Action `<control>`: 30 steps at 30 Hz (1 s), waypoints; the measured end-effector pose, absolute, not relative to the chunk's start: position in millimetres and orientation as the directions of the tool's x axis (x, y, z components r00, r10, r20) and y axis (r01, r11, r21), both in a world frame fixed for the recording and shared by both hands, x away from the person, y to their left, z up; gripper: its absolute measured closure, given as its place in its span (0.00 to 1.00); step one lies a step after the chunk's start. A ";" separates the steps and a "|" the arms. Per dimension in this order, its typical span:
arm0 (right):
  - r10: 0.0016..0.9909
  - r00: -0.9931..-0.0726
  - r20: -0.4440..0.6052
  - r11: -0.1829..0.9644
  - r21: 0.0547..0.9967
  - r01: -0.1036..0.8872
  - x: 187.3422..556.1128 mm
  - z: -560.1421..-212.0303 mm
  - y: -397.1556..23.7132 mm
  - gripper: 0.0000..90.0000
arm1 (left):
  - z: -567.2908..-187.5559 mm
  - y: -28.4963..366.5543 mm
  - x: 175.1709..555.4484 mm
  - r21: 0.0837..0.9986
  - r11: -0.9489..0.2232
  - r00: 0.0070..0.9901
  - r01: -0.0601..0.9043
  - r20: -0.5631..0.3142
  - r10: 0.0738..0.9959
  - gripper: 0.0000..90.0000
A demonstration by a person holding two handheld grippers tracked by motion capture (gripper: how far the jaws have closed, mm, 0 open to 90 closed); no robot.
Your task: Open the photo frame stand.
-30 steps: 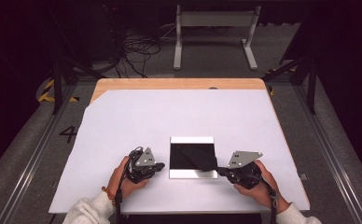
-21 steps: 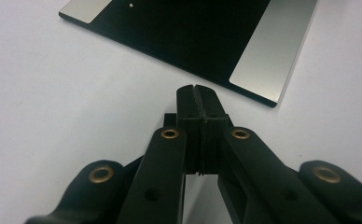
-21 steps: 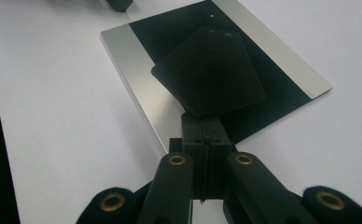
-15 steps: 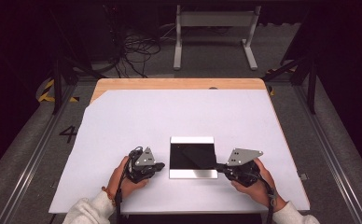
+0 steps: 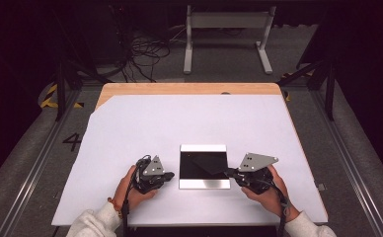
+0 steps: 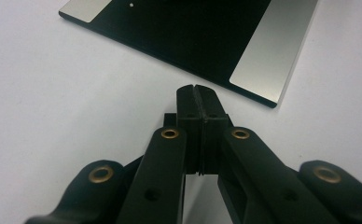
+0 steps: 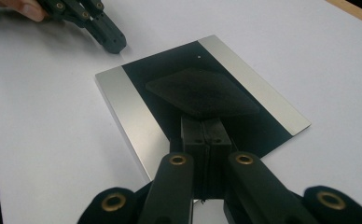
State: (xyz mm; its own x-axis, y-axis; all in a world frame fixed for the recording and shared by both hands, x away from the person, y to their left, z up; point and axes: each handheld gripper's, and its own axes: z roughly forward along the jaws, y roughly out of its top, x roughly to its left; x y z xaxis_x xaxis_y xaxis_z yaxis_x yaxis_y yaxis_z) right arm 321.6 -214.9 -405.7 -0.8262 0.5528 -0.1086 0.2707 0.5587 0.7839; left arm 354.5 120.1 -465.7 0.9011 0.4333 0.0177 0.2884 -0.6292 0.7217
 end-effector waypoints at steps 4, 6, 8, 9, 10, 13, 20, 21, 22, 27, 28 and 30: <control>0.555 -0.825 -0.110 0.555 0.788 0.268 322.7 -404.6 -213.2 1.00 | -465.7 120.3 354.7 0.722 -0.629 0.901 0.288 0.018 0.434 0.99; 0.555 -0.824 -0.112 0.553 0.790 0.265 323.3 -403.6 -212.6 1.00 | -465.7 120.3 354.6 0.722 -0.628 0.900 0.290 0.017 0.435 0.99; 0.556 -0.824 -0.111 0.552 0.791 0.265 323.7 -403.1 -212.3 1.00 | -465.7 120.3 354.7 0.722 -0.628 0.901 0.289 0.017 0.434 0.99; 0.557 -0.823 -0.111 0.550 0.792 0.265 324.0 -402.9 -212.3 1.00 | -465.8 120.4 354.8 0.723 -0.628 0.901 0.289 0.016 0.434 0.99; 0.555 -0.825 -0.109 0.550 0.792 0.266 324.3 -402.9 -212.3 1.00 | -465.9 120.4 354.9 0.723 -0.627 0.901 0.290 0.015 0.434 0.99; 0.554 -0.827 -0.094 0.545 0.792 0.275 325.2 -403.6 -213.9 1.00 | -465.7 120.3 354.6 0.722 -0.629 0.900 0.290 0.017 0.435 0.99; 0.540 -0.838 -0.070 0.546 0.787 0.286 324.0 -406.2 -215.8 0.94 | -465.7 120.1 354.3 0.721 -0.631 0.902 0.286 0.020 0.432 0.99; 0.539 -0.840 -0.062 0.543 0.788 0.290 323.9 -406.3 -216.5 0.93 | -465.8 120.1 354.4 0.723 -0.629 0.902 0.286 0.019 0.432 0.99; 0.537 -0.842 -0.051 0.538 0.789 0.296 324.2 -406.1 -217.3 0.89 | -465.8 120.2 354.5 0.722 -0.629 0.902 0.287 0.019 0.432 0.99; 0.550 -0.835 -0.028 0.529 0.785 0.322 325.8 -406.7 -219.7 0.77 | -466.0 120.0 354.3 0.723 -0.629 0.902 0.286 0.019 0.432 0.99; 0.551 -0.834 -0.024 0.529 0.784 0.326 326.3 -407.2 -220.1 0.73 | -465.9 119.9 354.1 0.722 -0.630 0.902 0.286 0.020 0.432 0.99; 0.556 -0.831 -0.015 0.526 0.781 0.338 326.8 -407.5 -220.9 0.71 | -465.9 119.8 354.1 0.722 -0.631 0.901 0.283 0.024 0.432 0.99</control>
